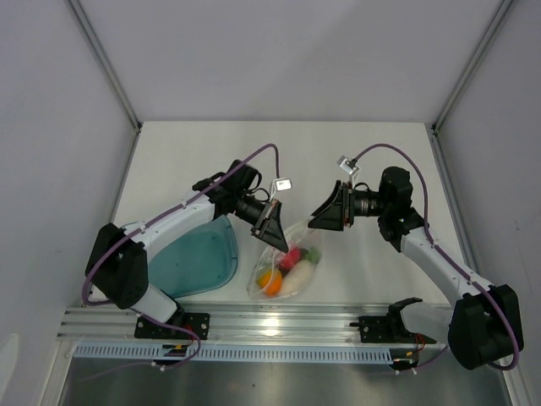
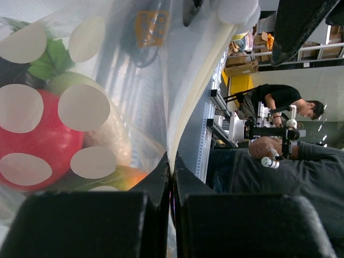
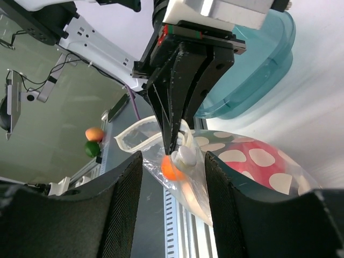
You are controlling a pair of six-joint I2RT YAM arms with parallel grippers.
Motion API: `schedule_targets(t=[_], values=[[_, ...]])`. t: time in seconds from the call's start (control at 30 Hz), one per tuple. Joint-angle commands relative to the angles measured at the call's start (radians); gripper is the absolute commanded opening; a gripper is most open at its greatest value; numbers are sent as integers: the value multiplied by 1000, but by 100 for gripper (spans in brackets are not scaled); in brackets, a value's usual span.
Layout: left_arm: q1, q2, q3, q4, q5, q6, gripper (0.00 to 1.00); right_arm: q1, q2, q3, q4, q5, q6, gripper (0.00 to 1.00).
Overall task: Place the food in the zip-top bag and seal the zipper
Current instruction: Adjust the zipper food storage bag at the center of the board, then zip the zipper food storage bag at the center of the board.
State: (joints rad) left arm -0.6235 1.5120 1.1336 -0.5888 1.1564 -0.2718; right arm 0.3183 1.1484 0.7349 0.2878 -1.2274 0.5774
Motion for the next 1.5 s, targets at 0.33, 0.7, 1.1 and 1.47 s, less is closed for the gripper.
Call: schedule_targets(t=[0.33, 0.7, 1.1, 1.47], values=[[45, 13, 57, -46, 28, 43, 1, -4, 8, -22, -78, -1, -100, 41], [51, 31, 77, -69, 31, 62, 1, 18, 62, -2, -87, 16, -94, 0], [51, -38, 161, 69, -27, -88, 47, 87, 53, 70, -202, 83, -68, 0], [50, 0, 213, 233, 9, -205, 66, 111, 5, 37, -174, 97, -11, 0]])
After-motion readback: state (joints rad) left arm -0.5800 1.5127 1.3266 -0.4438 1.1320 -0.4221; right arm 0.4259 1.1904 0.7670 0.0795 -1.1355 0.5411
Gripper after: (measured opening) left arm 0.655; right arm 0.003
